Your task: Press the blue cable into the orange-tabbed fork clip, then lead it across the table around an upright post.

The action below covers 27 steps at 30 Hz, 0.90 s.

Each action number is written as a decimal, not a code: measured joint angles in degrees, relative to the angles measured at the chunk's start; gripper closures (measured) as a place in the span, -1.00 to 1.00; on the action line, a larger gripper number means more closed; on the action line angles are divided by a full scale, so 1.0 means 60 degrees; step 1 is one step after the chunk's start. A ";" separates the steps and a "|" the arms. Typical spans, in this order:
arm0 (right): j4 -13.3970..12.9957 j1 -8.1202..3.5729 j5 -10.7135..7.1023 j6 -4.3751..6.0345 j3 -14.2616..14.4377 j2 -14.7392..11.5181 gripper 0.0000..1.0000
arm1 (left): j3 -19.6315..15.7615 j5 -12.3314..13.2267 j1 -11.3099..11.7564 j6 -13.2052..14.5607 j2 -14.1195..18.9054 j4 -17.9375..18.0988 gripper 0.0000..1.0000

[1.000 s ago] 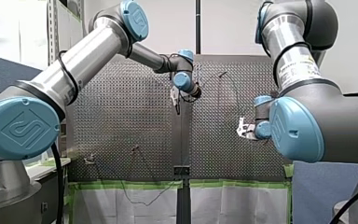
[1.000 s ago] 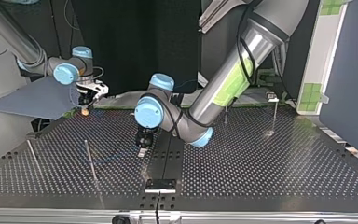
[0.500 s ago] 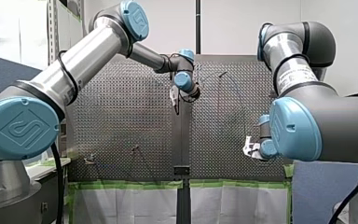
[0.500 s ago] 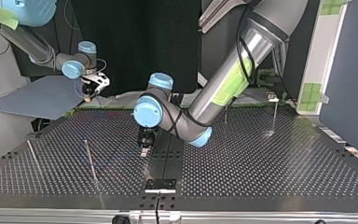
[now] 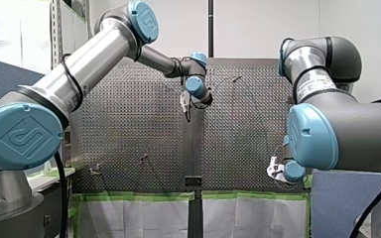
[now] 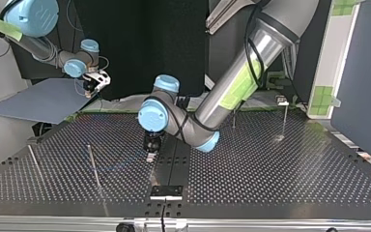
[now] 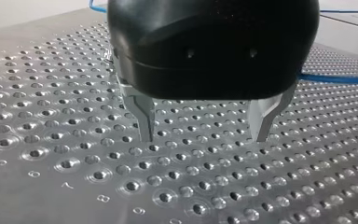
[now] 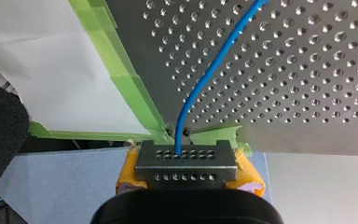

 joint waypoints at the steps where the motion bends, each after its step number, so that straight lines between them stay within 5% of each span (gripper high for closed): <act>1: -0.0003 -0.0006 0.0001 0.0003 0.0000 0.0008 1.00 | 0.0000 -0.0011 -0.0008 0.0000 -0.0002 -0.0049 -0.98; 17: -0.0361 -0.0245 -0.0045 0.0154 -0.0062 0.0294 1.00 | 0.0001 -0.0725 -0.0199 -0.0040 0.0003 -0.0567 -0.98; 27: -0.0382 -0.0276 -0.0076 0.0152 -0.0140 0.0318 1.00 | 0.0185 -0.1096 -0.0313 -0.0499 0.0009 -0.1079 -0.98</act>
